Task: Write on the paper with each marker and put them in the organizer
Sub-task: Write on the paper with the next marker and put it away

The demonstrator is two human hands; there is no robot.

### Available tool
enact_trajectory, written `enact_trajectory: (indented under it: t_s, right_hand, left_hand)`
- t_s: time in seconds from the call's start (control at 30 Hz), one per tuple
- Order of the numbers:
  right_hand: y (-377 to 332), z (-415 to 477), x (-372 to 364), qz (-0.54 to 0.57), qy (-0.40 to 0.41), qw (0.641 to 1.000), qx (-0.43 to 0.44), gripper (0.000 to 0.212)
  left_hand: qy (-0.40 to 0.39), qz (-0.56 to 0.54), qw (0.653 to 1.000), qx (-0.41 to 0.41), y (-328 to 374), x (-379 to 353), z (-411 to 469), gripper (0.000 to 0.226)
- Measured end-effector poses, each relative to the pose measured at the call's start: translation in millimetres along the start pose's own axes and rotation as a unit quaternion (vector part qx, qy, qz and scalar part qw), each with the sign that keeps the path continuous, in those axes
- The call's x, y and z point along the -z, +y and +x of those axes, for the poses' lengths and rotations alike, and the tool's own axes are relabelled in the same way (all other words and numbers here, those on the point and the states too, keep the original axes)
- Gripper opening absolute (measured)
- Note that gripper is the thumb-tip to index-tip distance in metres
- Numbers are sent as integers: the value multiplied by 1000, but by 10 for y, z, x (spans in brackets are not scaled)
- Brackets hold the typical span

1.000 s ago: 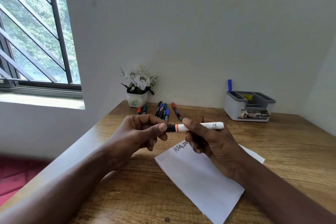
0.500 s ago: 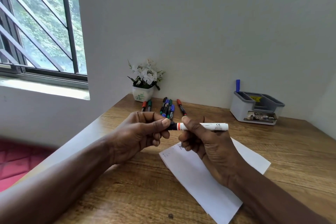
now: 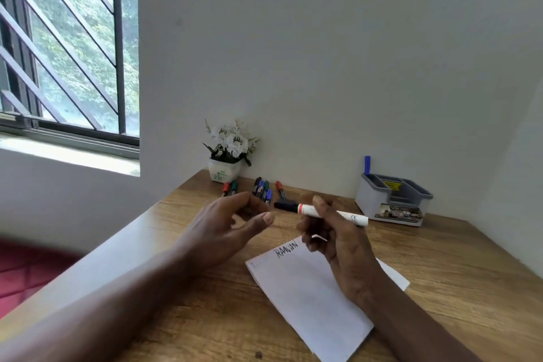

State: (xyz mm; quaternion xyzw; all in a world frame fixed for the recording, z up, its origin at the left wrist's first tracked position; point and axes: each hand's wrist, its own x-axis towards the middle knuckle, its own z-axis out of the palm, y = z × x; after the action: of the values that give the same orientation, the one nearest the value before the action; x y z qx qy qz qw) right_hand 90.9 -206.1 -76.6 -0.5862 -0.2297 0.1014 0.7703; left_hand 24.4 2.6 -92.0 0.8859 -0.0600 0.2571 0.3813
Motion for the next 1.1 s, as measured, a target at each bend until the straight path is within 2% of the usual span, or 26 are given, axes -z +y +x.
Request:
enact_trajectory:
  t_s: [0.07,0.13,0.23,0.27,0.4,0.47,0.53,0.63,0.73,0.87,1.1]
  right_hand:
    - [4,27,71,-28,16,999,39,25]
    - [7,50,126,-59,22,996,66,22]
    - [2,87,174,-58,16,997,55,49]
    - [-7,95,181,-61,20,997,50,50]
    - [16,129,291,-172,106,976,80,21]
    - [22,134,349,-193,146,964,108,20]
    - [-11,186,399,-186,184,957,122,26]
    - [-163,432,599,-157,233,949,146,58]
    - [-434,759,873,-281,292,899,166,77]
    - [-720,1100,1116,-409,327,831,186,73]
    - [-626,1599,1251,-488,305,784,234,66]
  left_hand:
    - [-28,147,989,21,-75,23,21,67]
    - [-87,211,971,65,-111,15,30,83]
    - [-151,259,949,92,-134,-15,48,105]
    - [-165,265,945,96,-150,-19,49,108]
    - [-189,289,933,103,-180,-39,63,108]
    - [-192,290,932,100,-181,-43,67,107]
    - [-197,288,932,103,-202,-38,71,108]
    - [-206,285,930,103,-236,-41,88,124]
    - [-216,287,928,102,-261,-39,115,141]
    - [-219,296,925,92,-277,-51,127,149]
    - [-207,311,925,73,-268,-69,119,135]
